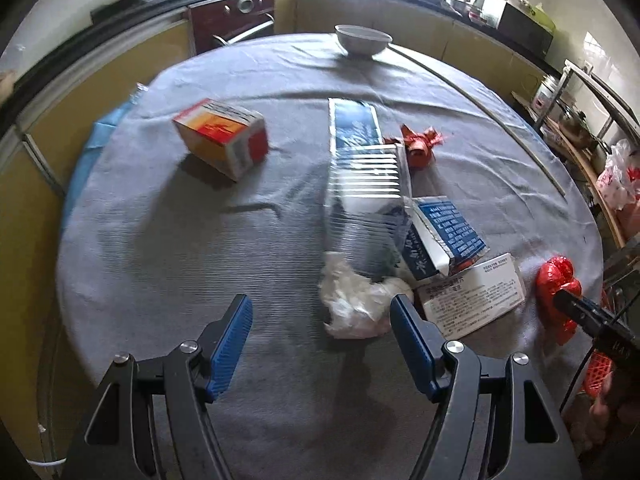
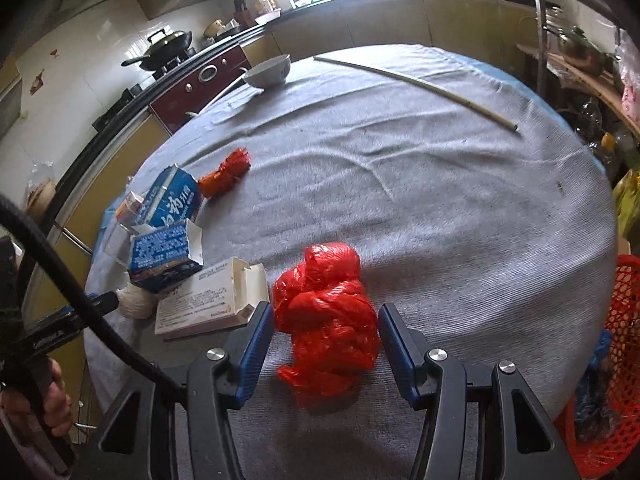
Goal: Collect trash
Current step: 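Grasp the red plastic bag with the right tool while the left tool grasps the white tissue, then carry the red bag toward the red basket with the right tool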
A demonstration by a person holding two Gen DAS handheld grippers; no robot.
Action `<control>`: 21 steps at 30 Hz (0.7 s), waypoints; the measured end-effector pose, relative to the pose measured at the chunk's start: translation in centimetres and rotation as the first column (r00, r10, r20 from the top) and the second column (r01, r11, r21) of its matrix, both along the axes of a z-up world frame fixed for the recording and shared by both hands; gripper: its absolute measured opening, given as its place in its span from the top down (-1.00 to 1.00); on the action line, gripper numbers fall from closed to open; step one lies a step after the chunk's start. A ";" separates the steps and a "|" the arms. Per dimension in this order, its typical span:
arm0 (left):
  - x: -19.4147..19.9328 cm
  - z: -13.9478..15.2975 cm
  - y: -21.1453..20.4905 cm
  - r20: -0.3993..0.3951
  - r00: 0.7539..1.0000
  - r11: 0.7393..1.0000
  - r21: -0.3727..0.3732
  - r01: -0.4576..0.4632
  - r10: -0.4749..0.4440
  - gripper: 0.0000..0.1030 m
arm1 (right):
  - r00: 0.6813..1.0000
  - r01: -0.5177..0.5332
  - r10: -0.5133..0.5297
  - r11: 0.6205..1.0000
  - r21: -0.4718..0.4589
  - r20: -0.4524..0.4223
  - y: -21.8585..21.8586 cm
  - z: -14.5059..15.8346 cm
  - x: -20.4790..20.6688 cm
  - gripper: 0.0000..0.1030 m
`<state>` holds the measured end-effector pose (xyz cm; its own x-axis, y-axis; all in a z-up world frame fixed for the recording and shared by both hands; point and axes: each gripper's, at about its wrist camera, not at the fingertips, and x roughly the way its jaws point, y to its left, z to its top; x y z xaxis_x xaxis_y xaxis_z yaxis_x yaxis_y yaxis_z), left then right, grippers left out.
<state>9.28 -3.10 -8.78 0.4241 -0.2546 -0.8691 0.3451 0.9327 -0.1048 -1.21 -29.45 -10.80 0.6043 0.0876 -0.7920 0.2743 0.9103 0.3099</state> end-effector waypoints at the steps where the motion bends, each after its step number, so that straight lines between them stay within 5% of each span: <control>1: 0.1 -0.2 -0.2 -0.009 1.000 1.000 -0.007 0.007 -0.007 -0.40 | 1.000 -0.001 0.001 1.000 -0.001 -0.001 0.1 -0.2 0.0 -0.09; 8: 0.6 -1.3 -1.1 -0.047 0.998 0.998 -0.058 0.037 -0.040 -0.40 | 1.000 -0.026 0.026 1.000 -0.007 -0.008 0.7 -1.1 0.4 0.07; 12: 0.6 -1.3 -1.1 -0.054 0.997 0.993 -0.103 0.056 -0.062 0.06 | 0.999 -0.041 0.041 0.999 -0.006 0.003 0.8 -1.0 0.3 0.09; 21: -0.3 -0.8 -1.2 0.009 0.998 0.995 -0.075 0.062 -0.061 0.21 | 0.996 -0.073 0.074 0.997 -0.027 0.052 2.0 0.3 -0.2 0.09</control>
